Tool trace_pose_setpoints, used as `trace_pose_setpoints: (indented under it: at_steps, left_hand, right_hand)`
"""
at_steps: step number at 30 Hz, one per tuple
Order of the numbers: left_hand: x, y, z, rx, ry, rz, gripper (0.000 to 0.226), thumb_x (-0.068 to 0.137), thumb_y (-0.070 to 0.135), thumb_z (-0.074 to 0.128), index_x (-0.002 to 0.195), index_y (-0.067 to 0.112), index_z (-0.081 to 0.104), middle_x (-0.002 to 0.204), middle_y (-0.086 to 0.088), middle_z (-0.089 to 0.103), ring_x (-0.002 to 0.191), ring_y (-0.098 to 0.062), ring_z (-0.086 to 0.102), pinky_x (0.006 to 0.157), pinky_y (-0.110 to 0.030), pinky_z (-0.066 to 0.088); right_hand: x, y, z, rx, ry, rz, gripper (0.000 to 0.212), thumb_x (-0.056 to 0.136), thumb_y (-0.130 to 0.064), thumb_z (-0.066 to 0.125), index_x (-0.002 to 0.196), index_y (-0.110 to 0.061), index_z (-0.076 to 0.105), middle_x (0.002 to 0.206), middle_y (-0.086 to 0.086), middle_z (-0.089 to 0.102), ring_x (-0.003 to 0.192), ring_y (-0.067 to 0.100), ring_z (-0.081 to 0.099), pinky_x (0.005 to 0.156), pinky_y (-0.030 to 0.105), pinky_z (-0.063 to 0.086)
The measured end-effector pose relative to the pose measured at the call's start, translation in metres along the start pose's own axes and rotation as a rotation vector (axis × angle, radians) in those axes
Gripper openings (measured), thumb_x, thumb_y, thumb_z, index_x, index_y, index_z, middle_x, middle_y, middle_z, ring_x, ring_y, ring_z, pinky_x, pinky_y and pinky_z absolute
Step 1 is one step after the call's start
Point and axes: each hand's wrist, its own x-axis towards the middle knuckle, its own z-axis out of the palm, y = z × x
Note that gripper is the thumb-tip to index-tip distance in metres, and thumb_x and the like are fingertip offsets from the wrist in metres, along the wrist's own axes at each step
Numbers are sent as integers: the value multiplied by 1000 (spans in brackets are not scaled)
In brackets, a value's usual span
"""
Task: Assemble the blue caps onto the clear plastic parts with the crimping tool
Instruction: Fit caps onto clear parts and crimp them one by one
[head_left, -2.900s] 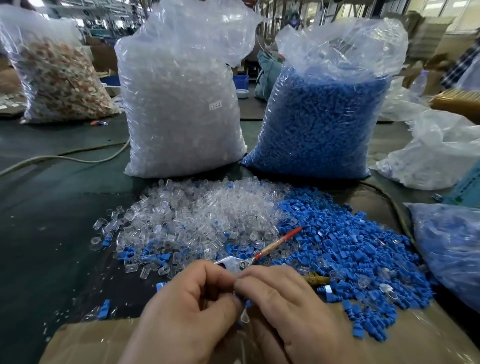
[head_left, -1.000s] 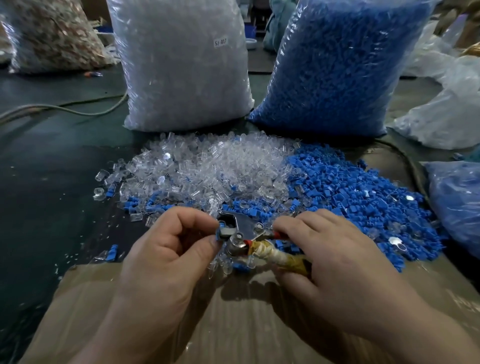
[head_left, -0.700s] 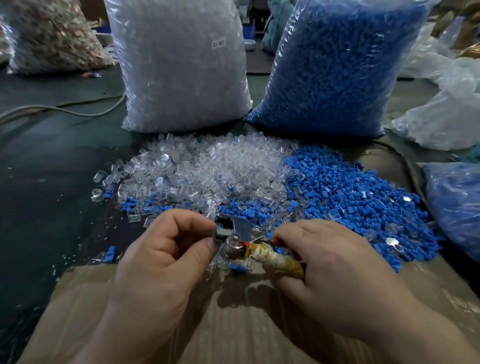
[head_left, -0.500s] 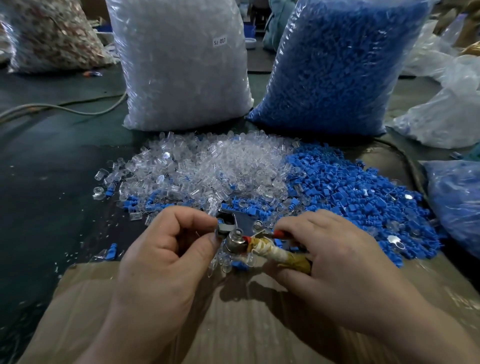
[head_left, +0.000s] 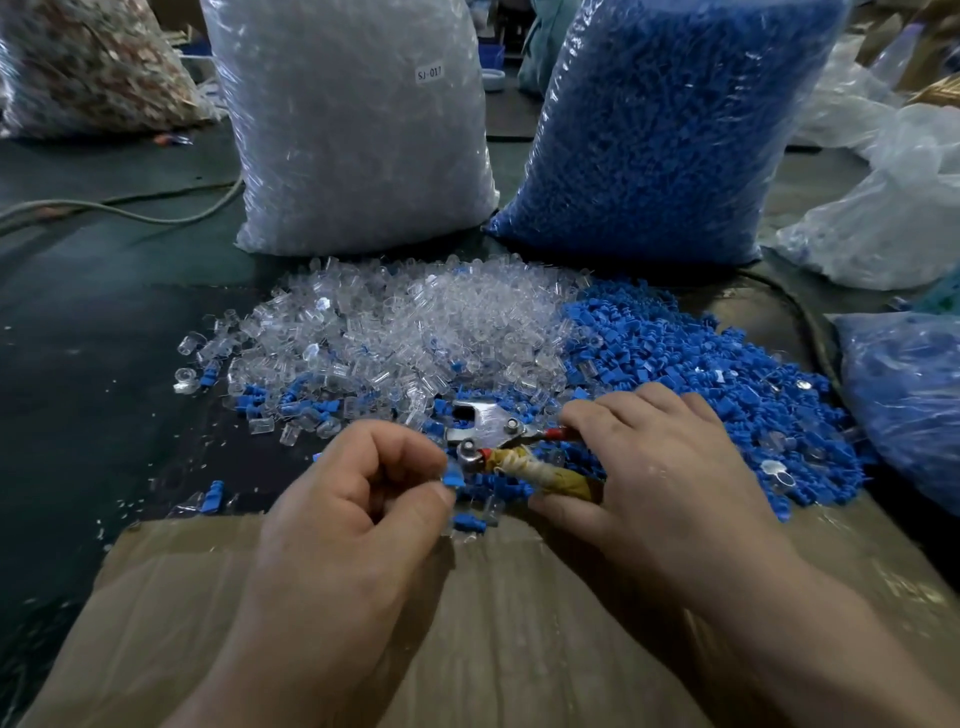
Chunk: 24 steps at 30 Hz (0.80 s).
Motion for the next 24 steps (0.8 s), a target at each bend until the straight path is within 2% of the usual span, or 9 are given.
trace_pose_setpoints:
  at_steps: [3,6,7,9,11,14,18,21,24]
  left_hand:
    - [-2,2,1,9,-5,-7,14,75,35,79,85,40,69,58,10,61,46,-2,47,45,-18,42]
    - [-3,3,0,57,20,14,25,78,20,76,85,42,69,62,4,64,46,-4,48,45,-17,42]
    - [-3,4,0,79,19,26,29,79,16,76,85,43,69,64,1,65,47,-8,50,47,-18,42]
    - [-6,6,3,129,10,70,31,82,15,77,87,44,67,65,-1,65,52,-16,55,49,-17,43]
    - [-9,9,5,186,9,152,23,85,23,75,90,43,66,66,6,67,58,-14,60,52,-11,44]
    - [-12,14,5,270,-2,253,18,77,32,68,93,41,66,79,21,69,70,1,64,61,-4,43]
    - [-13,20,2,256,-15,283,19,80,48,56,95,41,65,81,21,67,70,5,62,60,0,40]
    - [-9,22,-3,217,-11,208,32,80,61,49,86,33,65,66,10,64,55,-4,57,47,-6,39]
    - [-5,23,-8,176,-169,147,54,79,70,43,80,20,61,62,-1,58,54,-9,54,48,-21,42]
  right_hand:
    - [5,0,1,-32,-83,12,83,66,-83,20,127,-34,50,114,-10,57,107,18,44,95,40,29]
    - [2,-3,0,6,-31,-27,76,72,-80,26,128,-35,50,121,-9,53,113,18,42,101,40,25]
    - [0,-6,-1,34,31,-55,69,76,-77,29,124,-33,53,118,-9,56,111,17,45,100,40,30]
    - [-8,-18,-4,147,205,-169,49,86,-65,38,111,-28,59,104,-8,61,97,16,53,87,39,44]
    - [-13,-29,-3,202,305,-327,29,93,-49,47,98,-24,62,90,-6,62,82,19,56,74,37,46]
    - [-14,-33,-1,156,313,-415,10,88,-28,60,89,-19,64,82,-2,62,75,24,58,68,38,44]
    - [-17,-27,-1,227,270,-403,15,82,-22,65,95,-14,68,87,1,65,79,25,61,69,40,50]
    - [-21,-29,-3,290,300,-433,18,84,-19,69,101,-12,68,94,2,65,84,23,59,73,38,46]
    - [-21,-34,-9,337,327,-452,14,86,-18,66,97,-10,67,93,3,64,82,24,55,72,40,44]
